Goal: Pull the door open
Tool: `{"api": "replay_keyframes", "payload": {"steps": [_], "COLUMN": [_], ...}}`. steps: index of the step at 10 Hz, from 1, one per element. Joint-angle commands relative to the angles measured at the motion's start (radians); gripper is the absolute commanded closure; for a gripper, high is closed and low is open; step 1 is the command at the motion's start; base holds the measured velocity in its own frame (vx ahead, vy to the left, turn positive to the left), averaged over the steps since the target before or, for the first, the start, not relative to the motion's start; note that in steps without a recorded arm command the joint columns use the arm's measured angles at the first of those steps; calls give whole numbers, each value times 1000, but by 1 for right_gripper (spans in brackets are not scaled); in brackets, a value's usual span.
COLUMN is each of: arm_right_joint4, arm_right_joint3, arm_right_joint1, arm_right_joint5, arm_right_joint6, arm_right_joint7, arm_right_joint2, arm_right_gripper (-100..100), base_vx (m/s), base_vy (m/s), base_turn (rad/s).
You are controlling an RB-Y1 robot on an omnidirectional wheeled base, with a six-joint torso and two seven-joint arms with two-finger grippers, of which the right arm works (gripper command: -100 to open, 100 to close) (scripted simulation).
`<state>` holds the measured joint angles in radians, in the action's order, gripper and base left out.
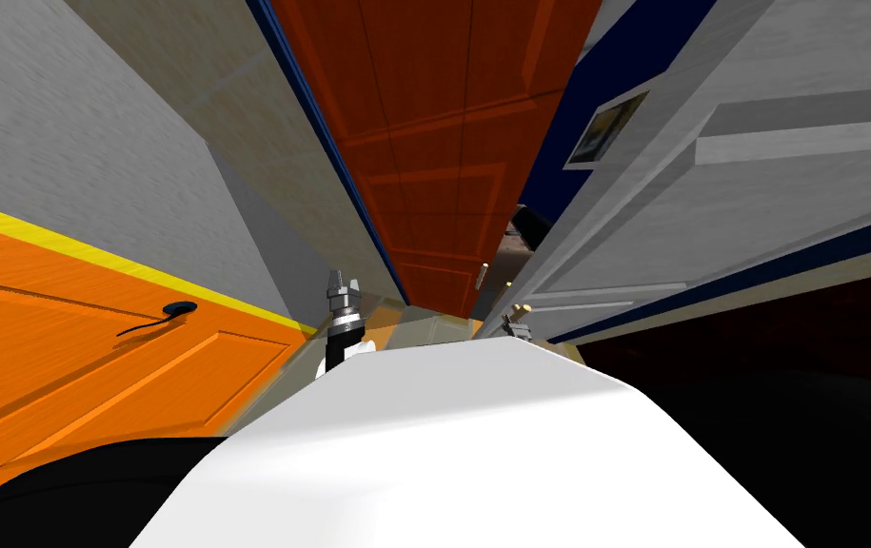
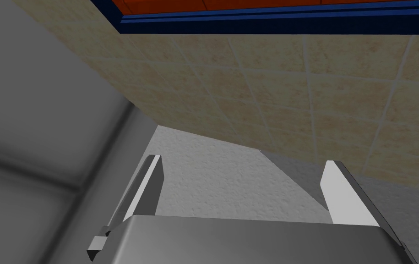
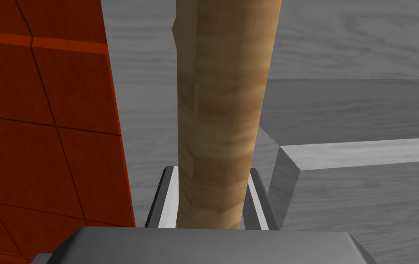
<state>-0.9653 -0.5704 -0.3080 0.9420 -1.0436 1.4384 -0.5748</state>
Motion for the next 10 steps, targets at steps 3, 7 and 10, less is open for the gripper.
{"api": "replay_keyframes", "payload": {"steps": [3,7,10], "arm_right_joint4": [2,1,14], "arm_right_joint3": [-43,-81,-112], "arm_right_joint1": [54,47,41], "arm_right_joint5": [19,10,-5], "arm_right_joint6": [-24,-41,-81], "arm_right_joint7": [5,25,56], "arm_right_joint2": [-19,-35,-56], "arm_right_gripper": [100,100,100], "base_vx": [74,-51,-234], "base_vy": [-36,-36,-32], "base_turn": [46,105,114]}}
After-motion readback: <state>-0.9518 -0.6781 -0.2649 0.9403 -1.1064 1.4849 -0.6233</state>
